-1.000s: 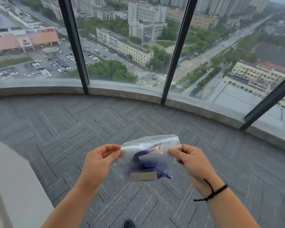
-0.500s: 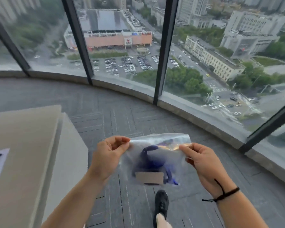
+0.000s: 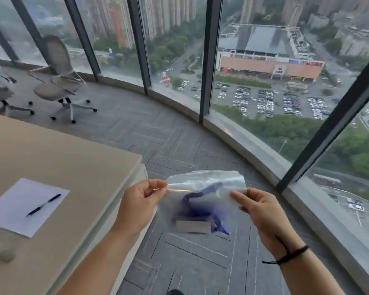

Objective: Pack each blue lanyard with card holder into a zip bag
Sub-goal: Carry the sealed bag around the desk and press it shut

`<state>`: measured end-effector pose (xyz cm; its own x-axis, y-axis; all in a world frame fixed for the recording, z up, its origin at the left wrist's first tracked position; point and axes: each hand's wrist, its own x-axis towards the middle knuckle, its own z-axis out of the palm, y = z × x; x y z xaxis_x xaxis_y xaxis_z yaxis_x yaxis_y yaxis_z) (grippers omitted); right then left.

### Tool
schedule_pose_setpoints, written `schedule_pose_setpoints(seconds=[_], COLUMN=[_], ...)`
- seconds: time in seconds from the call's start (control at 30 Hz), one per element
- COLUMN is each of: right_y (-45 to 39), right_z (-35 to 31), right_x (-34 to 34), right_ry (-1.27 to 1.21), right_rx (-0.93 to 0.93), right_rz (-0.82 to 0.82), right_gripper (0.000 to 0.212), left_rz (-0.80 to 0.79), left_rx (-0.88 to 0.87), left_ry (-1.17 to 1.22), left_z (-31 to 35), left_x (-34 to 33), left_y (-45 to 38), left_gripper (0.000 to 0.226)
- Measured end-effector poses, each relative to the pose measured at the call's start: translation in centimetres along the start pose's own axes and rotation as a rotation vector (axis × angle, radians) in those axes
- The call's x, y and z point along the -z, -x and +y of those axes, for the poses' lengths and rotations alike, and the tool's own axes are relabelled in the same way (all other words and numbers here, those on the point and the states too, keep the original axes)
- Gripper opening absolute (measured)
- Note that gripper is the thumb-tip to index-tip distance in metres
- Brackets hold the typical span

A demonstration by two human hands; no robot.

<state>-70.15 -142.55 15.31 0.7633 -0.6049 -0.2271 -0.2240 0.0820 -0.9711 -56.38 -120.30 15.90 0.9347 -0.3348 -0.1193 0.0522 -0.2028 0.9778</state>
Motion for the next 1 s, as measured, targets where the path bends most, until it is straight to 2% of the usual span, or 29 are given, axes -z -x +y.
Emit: schedule_pose_setpoints(seconds=[0.13, 0.3, 0.6, 0.83, 1.0], right_y=[-9.0, -21.3, -42.6, -56.6, -67.4], right_z=[-1.4, -3.6, -10.8, -13.8, -15.8], right_x=[-1.2, -3.3, -9.6, -16.0, -21.2], right_ry=[0.062, 0.119, 0.128, 0.171, 0.240], right_rx=[0.000, 0.008, 0.059, 0.043, 0.094], right_rz=[-0.074, -0.126, -0.240, -0.458, -0.692], right_gripper=[0.013, 0.013, 0.011, 0.011, 0.014], left_rz=[0.102, 0.147, 0.251, 0.443, 0.640], left_rx=[-0.002, -0.011, -0.021, 0.038, 0.082], left_ry=[0.008, 0.008, -0.089, -0.095, -0.120], left_z=[-0.2, -0.3, 4.0, 4.6, 4.8], left_x=[-1.5, -3.1, -2.5, -1.2, -1.2], left_y=[-7.2, -18.6, -37.2, -47.8, -54.6], left_gripper=[0.015, 0.015, 0.013, 0.016, 0.015])
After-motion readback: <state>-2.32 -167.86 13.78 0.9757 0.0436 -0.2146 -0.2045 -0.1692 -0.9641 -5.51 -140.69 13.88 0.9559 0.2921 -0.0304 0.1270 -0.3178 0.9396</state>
